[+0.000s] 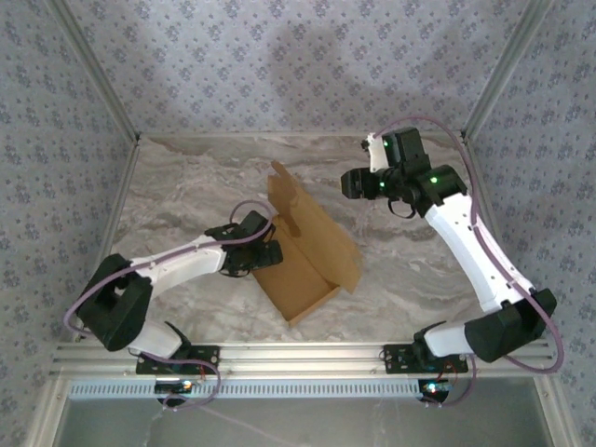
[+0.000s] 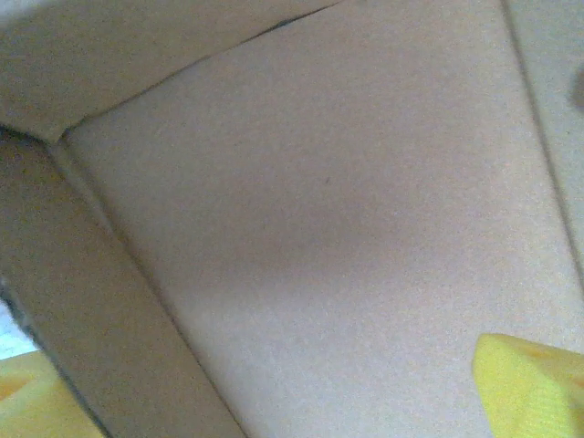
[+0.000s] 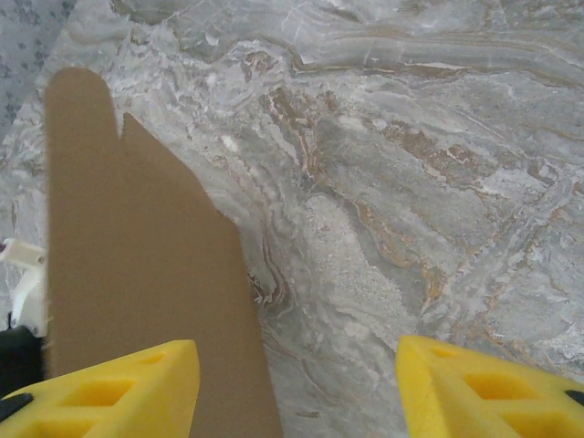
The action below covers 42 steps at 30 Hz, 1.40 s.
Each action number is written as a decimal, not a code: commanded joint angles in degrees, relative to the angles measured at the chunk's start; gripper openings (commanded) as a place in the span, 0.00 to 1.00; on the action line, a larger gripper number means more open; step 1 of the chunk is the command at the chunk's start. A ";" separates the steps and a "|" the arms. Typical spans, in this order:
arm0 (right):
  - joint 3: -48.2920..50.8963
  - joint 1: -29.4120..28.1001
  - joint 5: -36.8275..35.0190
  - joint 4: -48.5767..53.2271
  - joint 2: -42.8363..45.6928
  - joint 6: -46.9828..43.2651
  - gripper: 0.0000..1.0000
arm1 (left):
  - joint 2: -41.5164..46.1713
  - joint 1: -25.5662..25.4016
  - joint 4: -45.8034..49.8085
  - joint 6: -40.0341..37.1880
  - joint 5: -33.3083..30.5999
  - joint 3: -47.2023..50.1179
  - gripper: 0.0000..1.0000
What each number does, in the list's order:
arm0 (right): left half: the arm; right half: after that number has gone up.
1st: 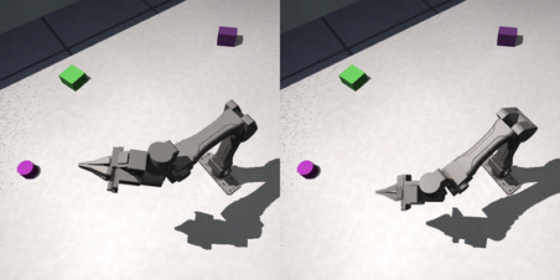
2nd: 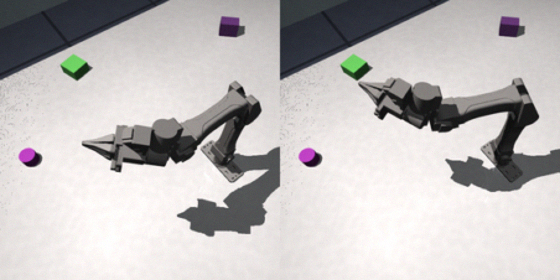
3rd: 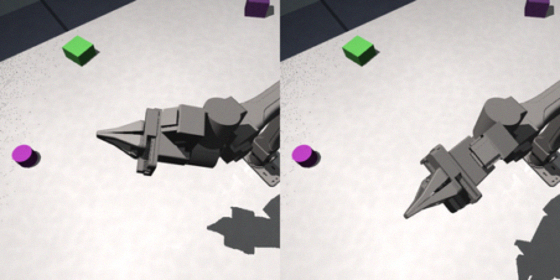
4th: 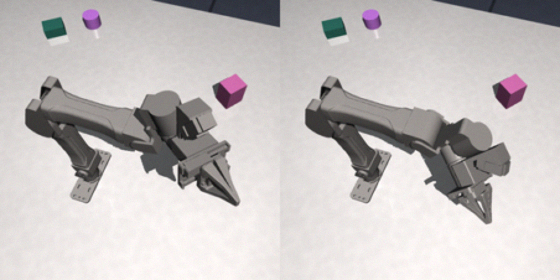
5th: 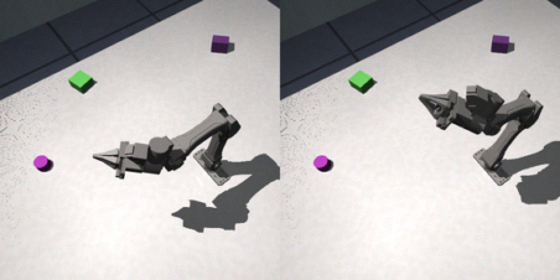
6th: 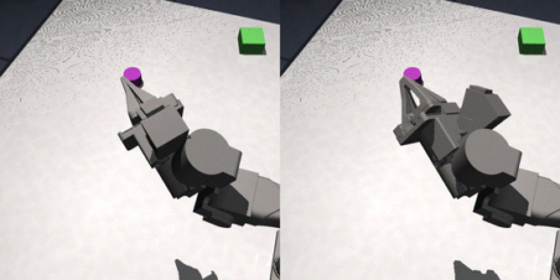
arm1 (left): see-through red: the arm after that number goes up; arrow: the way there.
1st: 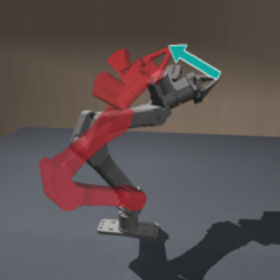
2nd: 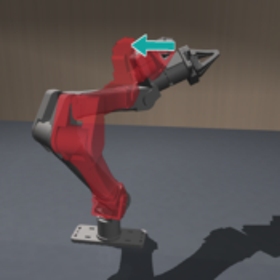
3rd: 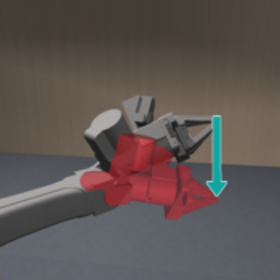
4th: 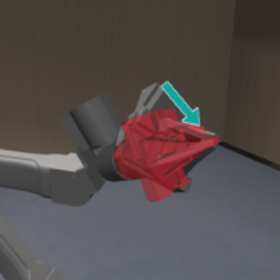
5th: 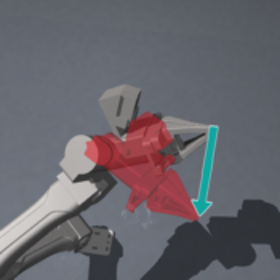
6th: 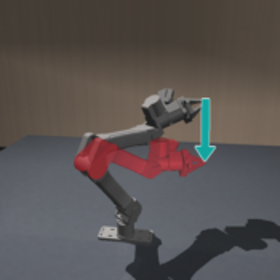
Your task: Fold the paper box
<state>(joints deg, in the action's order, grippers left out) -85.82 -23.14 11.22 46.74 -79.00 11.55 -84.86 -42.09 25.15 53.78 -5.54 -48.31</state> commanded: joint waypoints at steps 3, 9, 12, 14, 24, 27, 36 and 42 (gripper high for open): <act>-6.18 -0.06 3.99 6.60 -4.87 -6.05 0.62 | -0.90 -0.63 -12.64 6.60 3.38 3.12 0.90; -11.90 -3.21 6.52 11.85 -7.63 -10.25 0.62 | 0.14 -1.97 -20.60 11.63 5.15 6.93 0.86; -15.33 -5.78 5.15 16.40 -8.49 -11.26 0.62 | 2.26 -2.07 -20.38 11.63 4.10 7.62 0.86; -17.29 -8.11 3.18 20.11 -9.46 -11.95 0.63 | 4.37 -2.08 -18.20 10.37 2.29 7.62 0.90; -19.28 -15.54 -17.20 30.34 -15.39 -14.77 0.66 | 19.56 -0.85 -5.55 3.58 -7.25 7.26 0.98; -21.08 -18.83 -20.06 30.93 -17.22 -16.11 0.58 | 25.17 0.51 -1.26 1.03 -10.63 6.88 0.98; -18.23 -23.86 -38.53 20.90 -20.05 -35.21 0.45 | 36.74 9.45 6.62 -4.61 -16.44 4.01 0.95; -12.98 -24.02 -37.00 11.33 -20.14 -50.32 0.32 | 37.18 14.54 8.51 -6.04 -14.80 1.02 0.94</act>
<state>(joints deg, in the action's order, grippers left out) -100.62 -47.07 -24.84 63.22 -98.89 -27.66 -48.05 -28.86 30.92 49.93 -19.55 -44.77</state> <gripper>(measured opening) 0.329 0.946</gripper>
